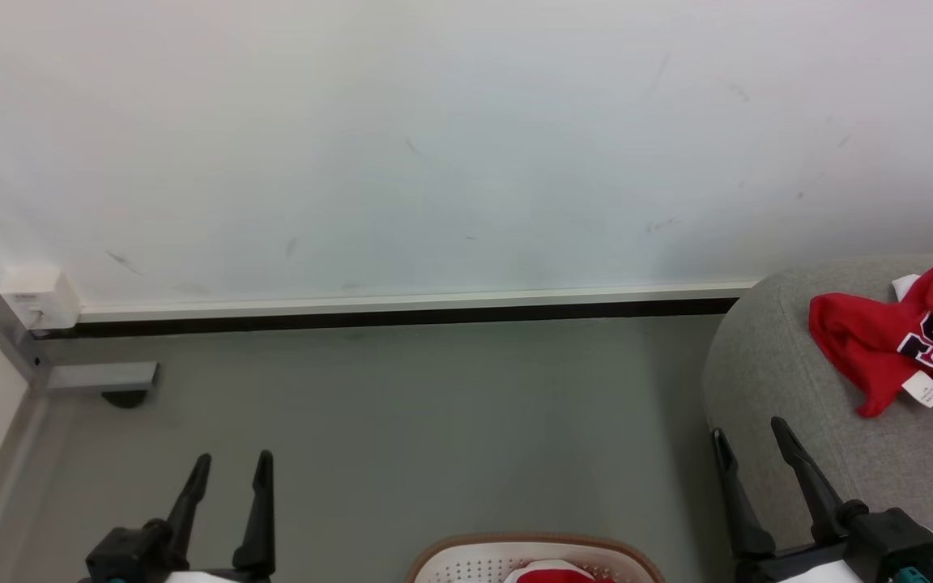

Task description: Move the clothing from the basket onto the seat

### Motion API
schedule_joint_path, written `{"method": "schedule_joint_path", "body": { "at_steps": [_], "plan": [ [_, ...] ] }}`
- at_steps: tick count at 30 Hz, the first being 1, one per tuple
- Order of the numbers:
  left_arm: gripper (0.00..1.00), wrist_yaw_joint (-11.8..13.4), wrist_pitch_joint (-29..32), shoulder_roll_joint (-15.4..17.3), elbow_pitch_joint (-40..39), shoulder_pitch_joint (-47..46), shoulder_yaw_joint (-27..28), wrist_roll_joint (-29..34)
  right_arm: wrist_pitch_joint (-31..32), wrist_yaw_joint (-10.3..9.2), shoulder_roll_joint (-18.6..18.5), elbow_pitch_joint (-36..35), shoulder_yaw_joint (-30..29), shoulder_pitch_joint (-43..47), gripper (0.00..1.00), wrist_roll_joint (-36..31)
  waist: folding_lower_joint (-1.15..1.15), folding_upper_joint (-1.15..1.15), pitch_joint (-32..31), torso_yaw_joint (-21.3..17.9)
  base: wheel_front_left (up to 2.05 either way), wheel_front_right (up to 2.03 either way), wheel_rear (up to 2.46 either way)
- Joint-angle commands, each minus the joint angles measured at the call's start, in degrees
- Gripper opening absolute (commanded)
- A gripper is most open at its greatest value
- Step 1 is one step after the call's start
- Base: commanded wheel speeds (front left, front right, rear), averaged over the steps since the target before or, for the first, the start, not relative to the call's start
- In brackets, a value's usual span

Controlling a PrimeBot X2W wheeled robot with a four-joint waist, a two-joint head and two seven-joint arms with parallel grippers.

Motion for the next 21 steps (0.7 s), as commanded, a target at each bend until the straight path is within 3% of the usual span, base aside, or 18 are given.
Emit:
{"method": "schedule_joint_path", "body": {
  "at_steps": [1,21],
  "plan": [
    [1.00,-0.21,-0.03,-0.11,0.24,-0.39,0.30,0.25,-0.14,-0.13,0.16,-0.17,-0.04,-0.41,1.00,-0.06,0.00,0.00,0.04,-0.05,0.00,0.00,0.00],
    [1.00,-1.86,-0.03,-1.85,0.56,-0.72,2.56,1.25,-0.14,-0.13,0.34,-0.45,-0.22,-0.52,1.00,0.40,0.00,0.00,0.34,-1.63,0.00,0.00,0.00]
  ]
}}
